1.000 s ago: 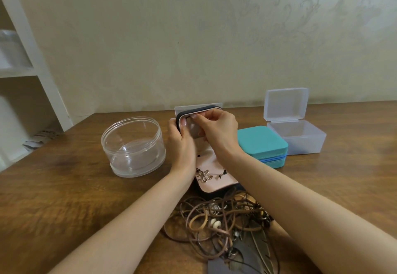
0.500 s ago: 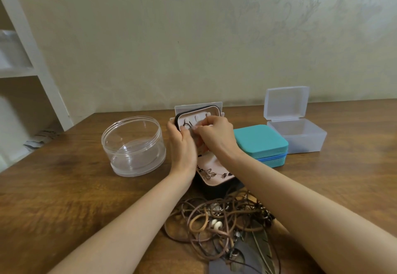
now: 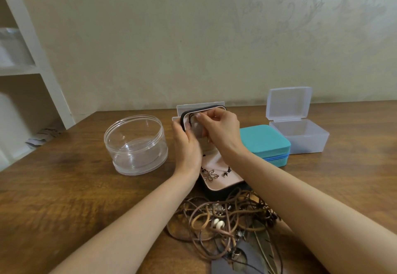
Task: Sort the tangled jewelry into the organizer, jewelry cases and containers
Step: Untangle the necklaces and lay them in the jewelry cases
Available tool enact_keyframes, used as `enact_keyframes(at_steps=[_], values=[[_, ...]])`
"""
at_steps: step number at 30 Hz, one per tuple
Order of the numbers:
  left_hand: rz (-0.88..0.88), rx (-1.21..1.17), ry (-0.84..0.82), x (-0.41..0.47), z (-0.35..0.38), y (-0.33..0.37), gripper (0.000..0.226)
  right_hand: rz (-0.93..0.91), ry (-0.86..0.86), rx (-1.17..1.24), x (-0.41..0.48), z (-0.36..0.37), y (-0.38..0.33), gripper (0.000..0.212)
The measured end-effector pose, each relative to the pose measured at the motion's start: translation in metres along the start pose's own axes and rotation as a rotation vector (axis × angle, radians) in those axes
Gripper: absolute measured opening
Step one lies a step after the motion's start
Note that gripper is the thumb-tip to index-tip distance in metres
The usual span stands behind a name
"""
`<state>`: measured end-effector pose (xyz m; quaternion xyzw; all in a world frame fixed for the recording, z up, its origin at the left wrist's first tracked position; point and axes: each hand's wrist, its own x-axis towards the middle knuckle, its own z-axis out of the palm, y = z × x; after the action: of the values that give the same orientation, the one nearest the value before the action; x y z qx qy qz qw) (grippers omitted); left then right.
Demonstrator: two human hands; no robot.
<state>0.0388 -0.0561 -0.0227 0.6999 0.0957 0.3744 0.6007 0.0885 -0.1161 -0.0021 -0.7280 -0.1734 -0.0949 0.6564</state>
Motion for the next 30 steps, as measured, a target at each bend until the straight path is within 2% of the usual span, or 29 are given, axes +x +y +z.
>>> enact_keyframes(at_steps=[6, 13, 20, 24, 27, 30], values=[[0.0, -0.01, -0.006, -0.001, 0.0, 0.002, 0.012, 0.042, 0.009, -0.052, 0.001, -0.001, -0.002, 0.026], [-0.016, -0.021, -0.038, -0.001, -0.002, 0.002, 0.012, 0.063, 0.003, -0.117, -0.002, -0.003, -0.003, 0.019], [-0.029, -0.013, -0.016, 0.002, -0.002, -0.001, 0.016, -0.079, -0.143, -0.353, -0.006, -0.007, -0.005, 0.025], [-0.041, 0.002, 0.002, 0.004, -0.003, -0.003, 0.023, -0.19, -0.235, -0.487, -0.003, -0.009, -0.005, 0.021], [-0.035, 0.01, 0.001, 0.003, -0.002, -0.001, 0.023, -0.123, -0.299, -0.486, 0.0, -0.014, -0.01, 0.02], [-0.03, 0.025, -0.01, 0.003, -0.003, 0.001, 0.012, 0.056, -0.366, -0.321, -0.001, -0.021, -0.017, 0.015]])
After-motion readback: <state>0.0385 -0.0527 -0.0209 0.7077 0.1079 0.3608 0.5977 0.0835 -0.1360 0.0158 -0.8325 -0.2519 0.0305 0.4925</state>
